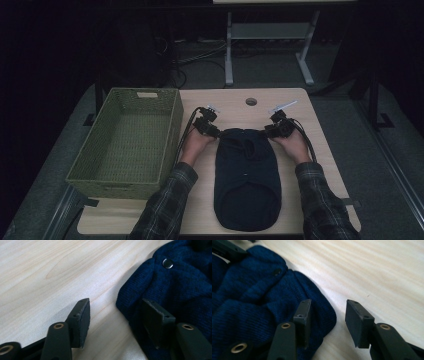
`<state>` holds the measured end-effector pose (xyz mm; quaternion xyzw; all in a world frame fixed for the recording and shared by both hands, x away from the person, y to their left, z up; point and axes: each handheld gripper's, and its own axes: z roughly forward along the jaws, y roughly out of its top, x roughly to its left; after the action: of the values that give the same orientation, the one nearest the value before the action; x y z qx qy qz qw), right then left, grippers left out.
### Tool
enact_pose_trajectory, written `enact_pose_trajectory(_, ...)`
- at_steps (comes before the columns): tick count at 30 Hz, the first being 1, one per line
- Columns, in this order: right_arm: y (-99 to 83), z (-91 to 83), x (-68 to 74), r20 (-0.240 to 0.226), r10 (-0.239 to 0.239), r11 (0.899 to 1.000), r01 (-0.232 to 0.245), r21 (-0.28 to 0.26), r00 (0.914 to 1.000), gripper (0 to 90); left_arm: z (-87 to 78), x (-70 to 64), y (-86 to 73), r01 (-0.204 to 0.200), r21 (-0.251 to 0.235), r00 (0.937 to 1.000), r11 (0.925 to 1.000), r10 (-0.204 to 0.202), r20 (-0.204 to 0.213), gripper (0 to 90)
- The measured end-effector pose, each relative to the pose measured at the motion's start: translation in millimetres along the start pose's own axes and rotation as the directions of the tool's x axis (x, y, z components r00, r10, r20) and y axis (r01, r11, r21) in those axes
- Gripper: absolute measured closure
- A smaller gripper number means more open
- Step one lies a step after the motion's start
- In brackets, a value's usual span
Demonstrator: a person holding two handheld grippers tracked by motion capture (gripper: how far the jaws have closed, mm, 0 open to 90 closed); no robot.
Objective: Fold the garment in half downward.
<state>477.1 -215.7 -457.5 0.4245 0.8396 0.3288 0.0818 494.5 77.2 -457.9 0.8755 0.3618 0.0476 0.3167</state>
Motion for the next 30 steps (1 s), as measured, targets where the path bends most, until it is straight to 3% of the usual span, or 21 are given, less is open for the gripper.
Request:
enact_pose_trajectory(5,-2.2,4.9,-1.8,-0.017,0.006,1.000,-0.006,0.016,0.9998,60.3,0.9,-2.9,1.2,-0.040,0.007,0.9992,0.9992,0.040,0.006,48.0)
enact_pose_trajectory(6,-2.8,5.1,-2.3,-0.033,0.011,1.000,-0.010,0.017,0.9994,64.4,1.2,-3.6,1.2,-0.043,0.003,0.9990,0.9991,0.043,0.015,54.9)
enact_pose_trajectory(7,-2.8,5.1,-2.3,-0.033,0.011,1.000,-0.010,0.017,0.9994,64.4,1.4,-4.1,1.0,-0.040,0.000,0.9988,0.9992,0.040,0.027,54.9)
enact_pose_trajectory(8,-2.5,5.2,-1.7,-0.036,0.009,1.000,-0.008,0.021,0.9993,67.8,1.6,-4.1,0.9,-0.043,-0.001,0.9983,0.9991,0.043,0.040,63.3)
enact_pose_trajectory(10,-2.1,5.2,-0.4,-0.034,0.012,1.000,-0.012,0.026,0.9993,69.6,2.0,-4.7,1.0,-0.051,-0.001,0.9965,0.9987,0.051,0.066,68.1)
enact_pose_trajectory(13,-1.3,5.3,1.8,-0.030,0.021,0.999,-0.020,0.036,0.9993,75.7,1.9,-8.5,2.2,-0.070,0.005,0.9955,0.9975,0.069,0.065,79.5)
enact_pose_trajectory(17,-1.0,5.2,4.2,-0.019,0.022,0.999,-0.021,0.038,0.9996,79.2,1.7,-8.5,2.2,-0.052,0.006,0.9967,0.9986,0.052,0.063,82.0)
enact_pose_trajectory(21,2.6,3.2,11.5,0.024,-0.025,0.998,0.023,0.053,0.9994,80.2,-2.1,-9.8,3.0,-0.029,0.007,0.9990,0.9996,0.028,0.036,83.3)
enact_pose_trajectory(30,7.8,-11.2,13.8,0.039,-0.045,0.999,0.045,0.011,0.9982,80.2,-19.6,-13.7,10.0,-0.033,-0.033,0.9994,0.9989,0.034,0.007,83.7)
